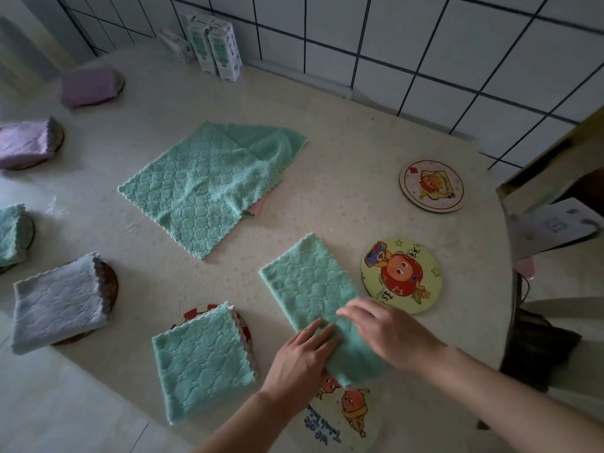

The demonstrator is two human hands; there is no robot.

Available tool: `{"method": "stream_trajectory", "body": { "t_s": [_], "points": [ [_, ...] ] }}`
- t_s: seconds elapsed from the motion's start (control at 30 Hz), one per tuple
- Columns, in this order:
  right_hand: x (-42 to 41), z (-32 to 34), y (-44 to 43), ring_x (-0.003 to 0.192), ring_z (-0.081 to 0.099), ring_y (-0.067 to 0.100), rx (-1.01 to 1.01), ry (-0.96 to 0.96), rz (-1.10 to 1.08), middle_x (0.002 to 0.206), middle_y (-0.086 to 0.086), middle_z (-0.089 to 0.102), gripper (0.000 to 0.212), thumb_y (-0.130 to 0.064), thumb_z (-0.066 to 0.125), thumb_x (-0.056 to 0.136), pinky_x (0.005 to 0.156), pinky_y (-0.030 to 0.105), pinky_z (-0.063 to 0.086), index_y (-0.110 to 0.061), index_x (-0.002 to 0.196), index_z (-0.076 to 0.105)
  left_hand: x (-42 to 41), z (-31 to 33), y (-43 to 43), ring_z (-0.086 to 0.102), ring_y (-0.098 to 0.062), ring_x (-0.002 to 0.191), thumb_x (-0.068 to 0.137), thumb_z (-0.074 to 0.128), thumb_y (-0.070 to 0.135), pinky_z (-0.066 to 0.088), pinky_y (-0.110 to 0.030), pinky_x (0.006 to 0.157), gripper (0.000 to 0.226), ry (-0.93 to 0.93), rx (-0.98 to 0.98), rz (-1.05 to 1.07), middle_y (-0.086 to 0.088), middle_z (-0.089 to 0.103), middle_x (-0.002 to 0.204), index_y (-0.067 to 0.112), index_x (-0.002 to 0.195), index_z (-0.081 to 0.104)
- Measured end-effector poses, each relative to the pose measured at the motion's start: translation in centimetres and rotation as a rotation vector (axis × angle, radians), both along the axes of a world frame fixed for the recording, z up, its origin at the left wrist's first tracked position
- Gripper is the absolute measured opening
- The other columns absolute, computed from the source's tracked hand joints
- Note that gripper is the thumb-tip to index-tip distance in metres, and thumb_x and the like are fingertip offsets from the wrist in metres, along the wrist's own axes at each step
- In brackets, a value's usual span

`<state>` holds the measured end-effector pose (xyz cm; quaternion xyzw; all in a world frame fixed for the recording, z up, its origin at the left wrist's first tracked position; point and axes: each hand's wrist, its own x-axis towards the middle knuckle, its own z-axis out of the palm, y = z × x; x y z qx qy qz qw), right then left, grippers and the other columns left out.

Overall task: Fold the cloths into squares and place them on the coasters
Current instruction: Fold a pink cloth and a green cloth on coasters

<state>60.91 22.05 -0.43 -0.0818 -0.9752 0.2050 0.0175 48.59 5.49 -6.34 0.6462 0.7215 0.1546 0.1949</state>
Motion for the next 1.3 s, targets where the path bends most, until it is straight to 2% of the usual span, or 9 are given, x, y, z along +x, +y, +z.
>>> {"method": "stream_trajectory", "body": {
  "t_s": [0.27,0.33,0.4,0.5,0.57,0.7,0.97,1.1,1.3],
  "points": [
    [1.0,-1.7,3.5,0.134,0.037,0.017,0.07,-0.36,0.214,0.146,0.001,0.038,0.085,0.026,0.05,0.072,0.101,0.033,0.046,-0.02,0.142,0.035,-0.8,0.8,-1.9,0.044,0.001,0.129,0.088,0.063,0.017,0.033,-0.014,0.107,0.047,-0.332,0.039,0.063,0.013,0.05,0.137,0.026,0.132,0.054],
    [1.4,-2.1,4.2,0.137,0.032,0.013,0.062,-0.392,0.241,0.149,-0.004,0.034,0.088,0.024,0.051,0.075,0.105,0.033,0.042,-0.026,0.144,0.03,-1.4,1.5,-1.4,0.063,0.003,0.103,0.09,0.058,0.007,0.047,-0.009,0.09,0.042,-0.483,-0.049,0.226,0.014,0.055,0.125,0.027,0.127,0.057],
    [1.4,-2.2,4.5,0.135,0.034,0.008,-0.015,-0.418,0.208,0.148,-0.008,0.036,0.08,0.015,0.054,0.082,0.108,0.032,0.039,-0.031,0.142,0.03,-2.3,2.3,-0.7,0.068,-0.004,0.071,0.094,0.053,0.011,0.057,-0.022,0.069,0.027,-0.613,-0.169,0.385,0.008,0.069,0.104,0.029,0.11,0.065],
    [0.2,-1.8,4.5,0.111,0.051,0.002,-0.298,-0.516,-0.04,0.128,-0.011,0.055,0.046,-0.01,0.058,0.09,0.096,0.024,0.046,-0.03,0.131,0.048,-3.8,2.6,0.9,0.062,-0.017,0.068,0.095,0.051,0.023,0.057,-0.04,0.07,0.017,-0.826,-0.289,0.641,-0.005,0.067,0.081,0.016,0.084,0.063],
    [-1.3,-1.7,4.6,0.072,0.055,0.004,-0.468,-0.502,-0.217,0.089,-0.005,0.066,0.02,-0.035,0.055,0.092,0.064,0.02,0.046,-0.02,0.102,0.064,-4.8,2.2,1.9,0.068,-0.021,0.082,0.095,0.053,0.027,0.059,-0.04,0.074,0.023,-1.091,-0.321,0.829,-0.012,0.07,0.093,0.006,0.095,0.063],
    [-3.9,-3.2,5.1,0.045,0.035,0.011,-0.45,-0.425,-0.389,0.05,-0.003,0.04,0.043,-0.042,0.053,0.092,0.049,0.026,0.028,-0.016,0.058,0.046,-6.4,1.2,3.0,0.07,-0.033,0.091,0.093,0.057,0.034,0.056,-0.05,0.082,0.039,-1.377,-0.42,1.084,-0.02,0.071,0.101,-0.002,0.107,0.062],
    [-6.4,-4.2,5.9,0.051,0.031,0.017,-0.446,-0.547,-0.533,0.05,-0.003,0.031,0.042,-0.042,0.063,0.073,0.055,0.03,0.023,-0.02,0.051,0.034,-6.6,1.2,3.8,0.072,-0.031,0.082,0.092,0.059,0.035,0.059,-0.049,0.071,0.036,-1.259,-0.417,1.09,-0.019,0.072,0.092,0.0,0.098,0.064],
    [-7.8,-4.1,5.4,0.055,0.048,0.011,-0.353,-0.433,-0.655,0.067,-0.007,0.056,0.044,-0.064,0.058,0.076,0.053,0.028,0.035,-0.021,0.079,0.053,-6.3,1.6,4.1,0.071,-0.025,0.083,0.093,0.057,0.03,0.059,-0.046,0.07,0.02,-1.22,-0.281,1.089,-0.01,0.072,0.096,0.013,0.102,0.062],
    [-8.0,-4.9,4.6,0.045,0.045,0.014,-0.329,-0.243,-0.667,0.059,-0.003,0.052,0.024,-0.039,0.051,0.093,0.045,0.03,0.034,-0.017,0.085,0.047,-7.9,0.9,4.7,0.067,-0.04,0.086,0.085,0.056,0.035,0.056,-0.059,0.061,0.012,-0.986,-0.153,1.08,-0.021,0.068,0.093,0.028,0.077,0.05]
  ]
}}
